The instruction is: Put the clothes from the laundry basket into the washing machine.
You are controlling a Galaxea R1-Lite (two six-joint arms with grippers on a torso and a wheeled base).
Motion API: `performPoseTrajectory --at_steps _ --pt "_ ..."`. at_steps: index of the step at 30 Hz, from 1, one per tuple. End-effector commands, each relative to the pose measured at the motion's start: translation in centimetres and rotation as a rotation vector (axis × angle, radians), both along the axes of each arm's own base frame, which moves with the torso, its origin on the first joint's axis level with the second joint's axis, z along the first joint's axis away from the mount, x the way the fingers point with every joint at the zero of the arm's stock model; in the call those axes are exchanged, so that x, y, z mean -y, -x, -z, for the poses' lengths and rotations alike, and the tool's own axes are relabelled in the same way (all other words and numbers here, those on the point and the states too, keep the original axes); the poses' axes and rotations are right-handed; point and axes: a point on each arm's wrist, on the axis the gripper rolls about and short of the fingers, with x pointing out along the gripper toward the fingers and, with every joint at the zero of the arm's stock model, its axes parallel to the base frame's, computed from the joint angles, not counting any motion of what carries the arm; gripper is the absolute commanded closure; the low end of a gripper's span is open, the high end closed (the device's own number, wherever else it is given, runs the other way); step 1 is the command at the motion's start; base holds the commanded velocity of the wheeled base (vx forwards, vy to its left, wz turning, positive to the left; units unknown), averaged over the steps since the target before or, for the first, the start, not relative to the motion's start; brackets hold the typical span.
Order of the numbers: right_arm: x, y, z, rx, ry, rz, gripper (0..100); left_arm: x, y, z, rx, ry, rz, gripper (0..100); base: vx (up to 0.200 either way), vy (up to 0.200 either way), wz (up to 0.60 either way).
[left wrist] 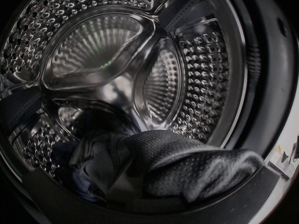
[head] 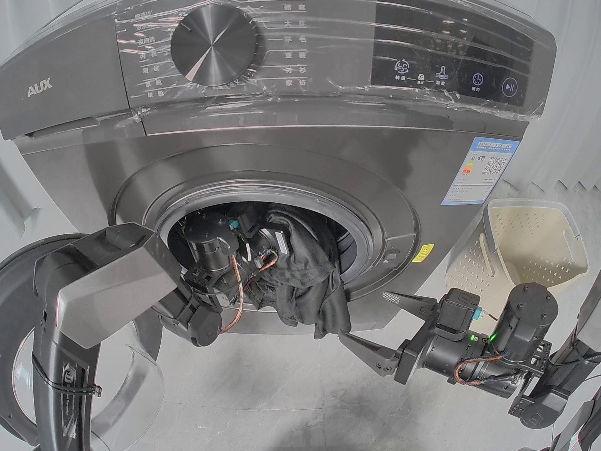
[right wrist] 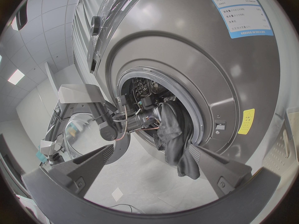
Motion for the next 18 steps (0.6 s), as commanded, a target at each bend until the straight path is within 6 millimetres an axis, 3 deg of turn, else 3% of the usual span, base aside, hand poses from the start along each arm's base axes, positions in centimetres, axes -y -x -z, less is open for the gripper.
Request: performPoseTrajectory --at_steps 1,6,17,18 --pt "-0.1 0.0 0.1 -0.004 0.003 -0.001 0 -0.2 -2.4 -1.5 0.046 0.033 -0.065 100 0.0 0.0 0.0" --pt "0.0 0.0 0.1 -0.003 0.002 -0.001 0 0.2 -3.3 -2.8 0.07 0.054 -0.087 100 0.0 0.0 0.0" --pt "0.0 0.0 0.1 -0.002 0.003 -0.001 0 0.7 -4.3 -2.9 0.086 0.067 -0.105 100 0.0 0.0 0.0" --pt "-0.1 0.0 0.0 0.0 0.001 -0.001 0 0.5 -4.4 -2.9 0.086 0.067 -0.11 0 0.0 0.0 0.0"
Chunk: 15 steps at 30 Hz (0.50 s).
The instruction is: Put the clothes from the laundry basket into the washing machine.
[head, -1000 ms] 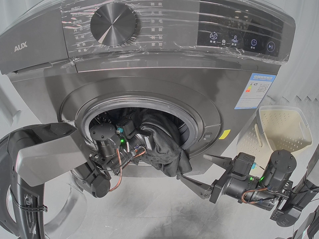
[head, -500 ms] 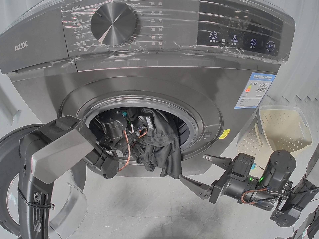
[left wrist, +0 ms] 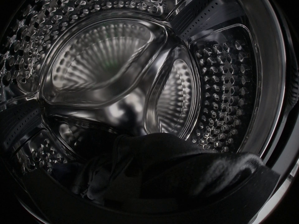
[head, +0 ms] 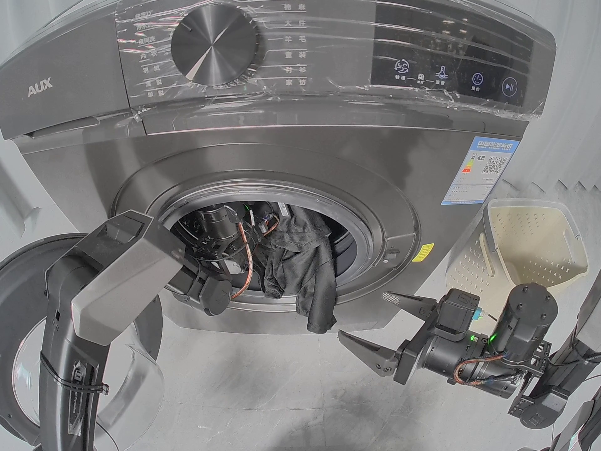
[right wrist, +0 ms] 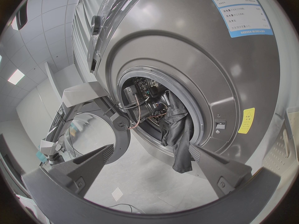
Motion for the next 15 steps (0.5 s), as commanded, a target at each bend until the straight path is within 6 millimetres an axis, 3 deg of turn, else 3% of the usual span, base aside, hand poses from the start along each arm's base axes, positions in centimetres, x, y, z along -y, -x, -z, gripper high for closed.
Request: performPoseTrajectory --at_steps 1,6,10,15 --pt "0.0 0.0 0.0 0.0 0.0 -0.001 0 -0.2 -0.3 0.2 -0.004 0.0 -0.01 0 0.0 0.0 0.0" --pt "0.0 0.0 0.0 0.0 0.0 -0.001 0 -0.3 0.0 0.3 -0.036 -0.004 -0.019 0 0.0 0.0 0.0" --pt "0.0 0.0 0.0 0.0 0.0 -0.001 0 -0.5 1.9 1.2 -0.171 -0.066 -0.017 0 0.0 0.0 0.0" --pt "-0.1 0.0 0.0 0.001 -0.001 -0.003 0 1.0 4.6 2.5 -0.263 -0.129 0.073 0 0.0 0.0 0.0"
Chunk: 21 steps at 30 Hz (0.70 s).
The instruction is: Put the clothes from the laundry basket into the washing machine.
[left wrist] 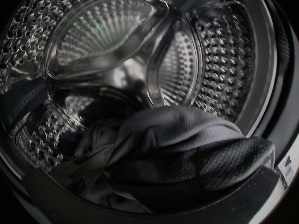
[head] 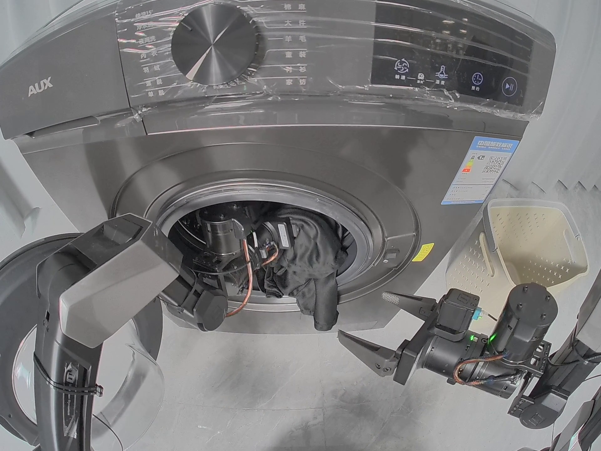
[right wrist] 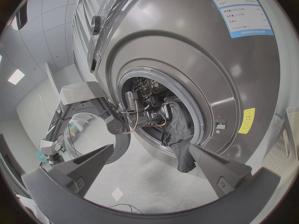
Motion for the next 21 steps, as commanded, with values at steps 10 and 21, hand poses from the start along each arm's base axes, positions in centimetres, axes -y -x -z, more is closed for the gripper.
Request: performPoseTrajectory --at_steps 10,21 --pt "-0.3 0.2 0.0 -0.001 -0.001 -0.014 0 1.9 3.5 3.6 -0.154 -0.094 0.153 0 0.0 0.0 0.0" --pt "-0.4 0.3 0.0 -0.001 -0.001 -0.019 0 2.3 2.8 5.5 -0.17 -0.121 0.154 100 0.0 0.0 0.0"
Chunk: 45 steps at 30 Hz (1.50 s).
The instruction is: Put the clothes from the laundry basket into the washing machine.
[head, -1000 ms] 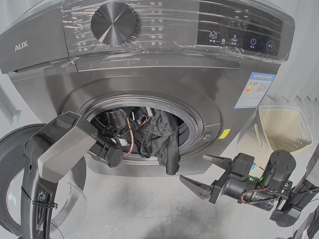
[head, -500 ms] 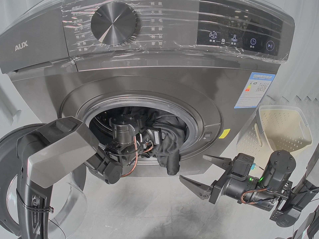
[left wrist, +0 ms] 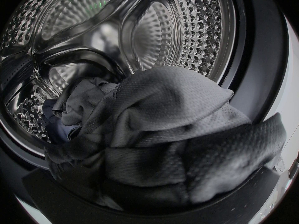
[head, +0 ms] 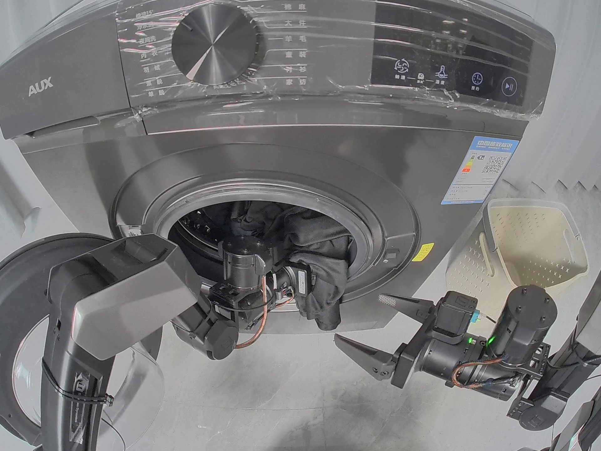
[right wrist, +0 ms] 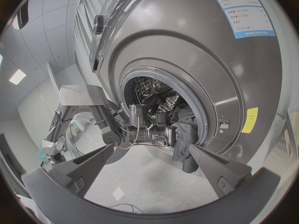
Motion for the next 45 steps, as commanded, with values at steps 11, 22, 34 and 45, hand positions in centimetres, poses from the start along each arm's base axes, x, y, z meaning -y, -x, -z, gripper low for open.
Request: performPoseTrajectory --at_steps 11,22,34,45 --pt "-0.4 0.2 0.0 -0.001 -0.003 0.01 0 -1.4 -5.2 -3.0 0.171 0.097 -0.205 100 0.0 0.0 0.0" --pt "-0.4 0.2 0.0 0.0 -0.004 0.01 0 -2.6 -6.7 -4.8 0.234 0.134 -0.267 100 0.0 0.0 0.0" --pt "-0.4 0.2 0.0 0.0 -0.004 0.01 0 -3.2 -2.4 -2.8 0.046 0.039 -0.225 0 0.0 0.0 0.0" --pt "-0.5 0.3 0.0 -0.001 -0.003 0.007 0 -2.8 3.5 -2.1 -0.08 -0.044 -0.097 0 0.0 0.0 0.0"
